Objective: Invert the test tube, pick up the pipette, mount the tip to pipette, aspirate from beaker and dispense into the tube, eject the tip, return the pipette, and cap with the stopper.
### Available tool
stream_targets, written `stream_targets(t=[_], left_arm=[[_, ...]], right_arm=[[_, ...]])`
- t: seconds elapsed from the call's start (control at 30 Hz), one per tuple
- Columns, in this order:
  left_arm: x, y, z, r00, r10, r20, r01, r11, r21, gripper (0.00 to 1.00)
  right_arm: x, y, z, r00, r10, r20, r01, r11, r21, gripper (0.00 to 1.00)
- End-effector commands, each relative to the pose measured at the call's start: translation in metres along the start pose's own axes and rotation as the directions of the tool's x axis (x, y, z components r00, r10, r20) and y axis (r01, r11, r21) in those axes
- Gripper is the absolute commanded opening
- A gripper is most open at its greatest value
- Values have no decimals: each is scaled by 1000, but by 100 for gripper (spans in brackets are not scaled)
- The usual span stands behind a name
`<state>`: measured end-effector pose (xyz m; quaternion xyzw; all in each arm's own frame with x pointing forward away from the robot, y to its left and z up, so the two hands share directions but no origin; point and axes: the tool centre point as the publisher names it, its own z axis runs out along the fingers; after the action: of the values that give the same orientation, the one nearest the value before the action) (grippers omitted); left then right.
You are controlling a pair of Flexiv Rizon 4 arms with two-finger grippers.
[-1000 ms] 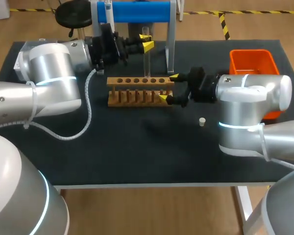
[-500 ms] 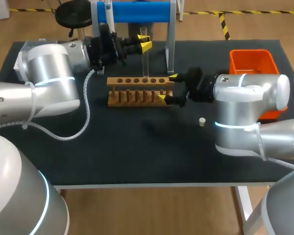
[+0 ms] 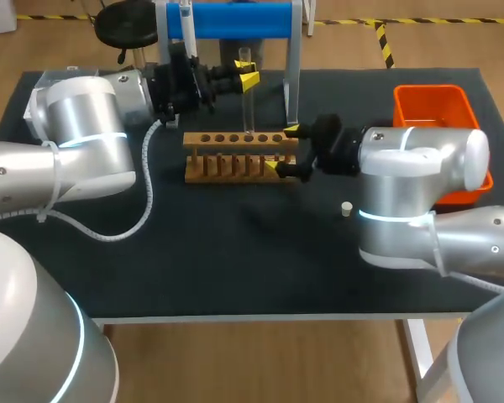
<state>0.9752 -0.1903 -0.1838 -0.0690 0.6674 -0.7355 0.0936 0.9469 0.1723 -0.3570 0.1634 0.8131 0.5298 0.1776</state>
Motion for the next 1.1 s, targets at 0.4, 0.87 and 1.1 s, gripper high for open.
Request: stream_targets(t=[0.4,0.87,1.1], left_arm=[[-6,7,7,999,46,-18,-46,998,-29,0],[-2,15,13,999,31,-23,-32,999,-36,0],[0,23,14,1000,18,-21,-19,999,-43,0]], right_arm=[[2,-2,2,1000,-1,10,1,1000,-4,100],[2,-2,2,1000,-1,10,1,1000,-4,100],[2,-2,2,1000,-1,10,1,1000,-4,100]])
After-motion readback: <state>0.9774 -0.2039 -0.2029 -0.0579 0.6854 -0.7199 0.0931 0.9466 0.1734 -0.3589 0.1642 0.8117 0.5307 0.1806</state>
